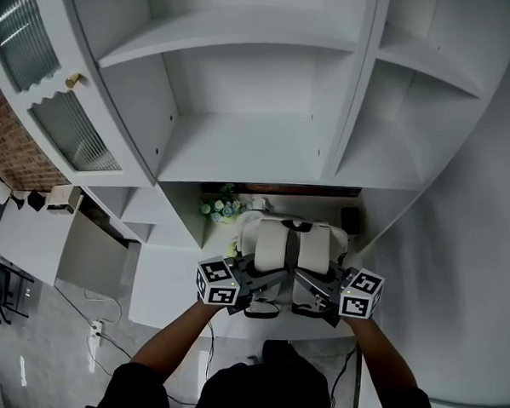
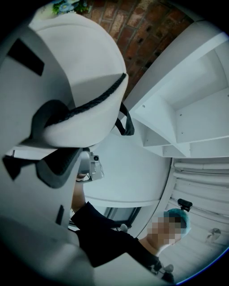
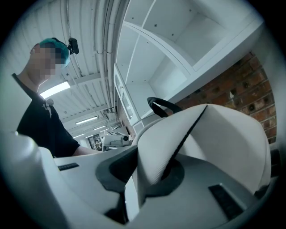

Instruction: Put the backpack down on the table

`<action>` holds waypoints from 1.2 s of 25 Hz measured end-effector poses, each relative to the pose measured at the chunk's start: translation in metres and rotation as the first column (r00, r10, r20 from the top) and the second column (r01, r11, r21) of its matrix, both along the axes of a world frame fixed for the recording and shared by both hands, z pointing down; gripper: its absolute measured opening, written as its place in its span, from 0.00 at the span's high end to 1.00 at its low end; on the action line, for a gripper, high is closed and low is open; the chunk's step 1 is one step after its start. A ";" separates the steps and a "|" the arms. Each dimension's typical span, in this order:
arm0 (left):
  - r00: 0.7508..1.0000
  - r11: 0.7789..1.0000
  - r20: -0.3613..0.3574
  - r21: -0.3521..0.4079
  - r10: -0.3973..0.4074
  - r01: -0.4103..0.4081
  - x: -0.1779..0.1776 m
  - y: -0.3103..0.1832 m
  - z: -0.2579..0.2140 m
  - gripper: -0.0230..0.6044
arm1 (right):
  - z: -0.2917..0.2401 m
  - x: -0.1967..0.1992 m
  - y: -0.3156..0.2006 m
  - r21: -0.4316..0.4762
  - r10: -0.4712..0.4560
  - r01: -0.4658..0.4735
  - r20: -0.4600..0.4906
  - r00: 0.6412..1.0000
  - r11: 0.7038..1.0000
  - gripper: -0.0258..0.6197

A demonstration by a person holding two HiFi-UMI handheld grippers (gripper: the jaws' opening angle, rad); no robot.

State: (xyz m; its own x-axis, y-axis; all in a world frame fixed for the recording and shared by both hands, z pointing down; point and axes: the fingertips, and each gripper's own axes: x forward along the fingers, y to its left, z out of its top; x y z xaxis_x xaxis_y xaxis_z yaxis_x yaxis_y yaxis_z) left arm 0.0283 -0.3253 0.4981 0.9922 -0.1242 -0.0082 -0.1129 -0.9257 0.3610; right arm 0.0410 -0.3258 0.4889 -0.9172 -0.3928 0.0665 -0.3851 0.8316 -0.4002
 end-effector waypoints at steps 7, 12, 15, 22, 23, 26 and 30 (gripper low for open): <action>0.999 1.000 0.026 -0.019 -0.019 0.020 0.006 -0.005 0.023 0.87 | 0.035 0.006 -0.010 -0.030 -0.002 0.001 -0.013 1.000 1.000 0.88; 0.997 0.998 0.067 -0.057 -0.032 0.036 0.009 -0.010 0.043 0.87 | 0.045 0.010 -0.015 0.004 0.024 -0.024 -0.053 0.998 1.000 0.88; 0.997 0.996 0.059 -0.072 -0.045 0.050 0.010 -0.013 0.050 0.87 | 0.049 0.010 -0.016 0.047 0.047 -0.043 -0.096 0.994 0.998 0.88; 0.996 0.990 0.052 -0.117 -0.072 0.078 0.014 -0.018 0.065 0.87 | 0.062 0.013 -0.022 0.004 0.048 -0.048 -0.109 0.993 0.999 0.88; 0.996 0.990 0.050 -0.117 -0.076 0.081 0.014 -0.019 0.065 0.87 | 0.063 0.013 -0.023 0.000 0.044 -0.044 -0.102 0.994 0.999 0.88; 0.995 0.989 0.048 -0.118 -0.082 0.087 0.015 -0.022 0.067 0.87 | 0.064 0.014 -0.025 -0.010 0.037 -0.038 -0.088 0.995 0.999 0.88; 0.996 0.990 0.039 -0.119 -0.078 0.082 0.016 -0.025 0.067 0.87 | 0.066 0.015 -0.029 -0.016 0.034 -0.035 -0.081 0.996 0.999 0.88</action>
State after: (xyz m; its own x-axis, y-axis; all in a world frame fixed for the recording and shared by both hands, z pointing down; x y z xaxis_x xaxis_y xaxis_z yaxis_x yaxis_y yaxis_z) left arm 0.0442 -0.3500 0.5647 0.9785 -0.2009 0.0455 -0.1988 -0.8633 0.4639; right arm 0.0556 -0.3545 0.5545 -0.8945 -0.4221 0.1473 -0.4452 0.8103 -0.3811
